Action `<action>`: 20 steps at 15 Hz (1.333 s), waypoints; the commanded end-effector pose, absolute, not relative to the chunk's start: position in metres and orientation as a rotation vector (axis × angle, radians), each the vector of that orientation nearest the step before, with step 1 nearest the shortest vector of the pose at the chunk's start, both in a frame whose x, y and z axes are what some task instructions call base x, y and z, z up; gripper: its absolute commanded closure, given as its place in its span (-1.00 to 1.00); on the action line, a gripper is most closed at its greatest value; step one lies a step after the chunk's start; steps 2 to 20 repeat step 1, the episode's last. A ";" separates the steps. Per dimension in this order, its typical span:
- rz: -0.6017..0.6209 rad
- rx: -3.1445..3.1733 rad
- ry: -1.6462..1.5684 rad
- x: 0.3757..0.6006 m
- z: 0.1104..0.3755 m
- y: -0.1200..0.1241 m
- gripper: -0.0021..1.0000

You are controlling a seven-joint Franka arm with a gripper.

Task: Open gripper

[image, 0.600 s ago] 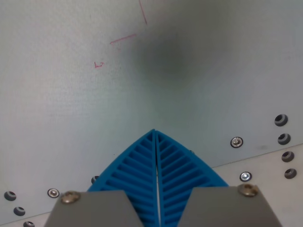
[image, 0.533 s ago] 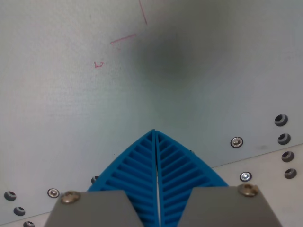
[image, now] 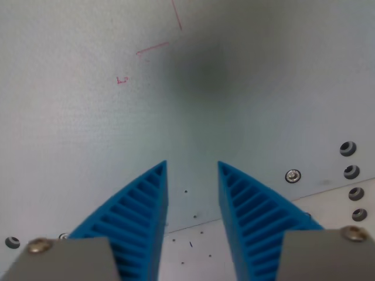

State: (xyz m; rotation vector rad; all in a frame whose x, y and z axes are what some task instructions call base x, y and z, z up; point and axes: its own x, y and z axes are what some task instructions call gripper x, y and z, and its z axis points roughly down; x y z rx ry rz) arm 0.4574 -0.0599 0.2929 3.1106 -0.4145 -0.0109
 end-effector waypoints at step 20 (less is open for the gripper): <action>-0.004 3.111 -0.416 0.457 0.295 -0.060 -1.00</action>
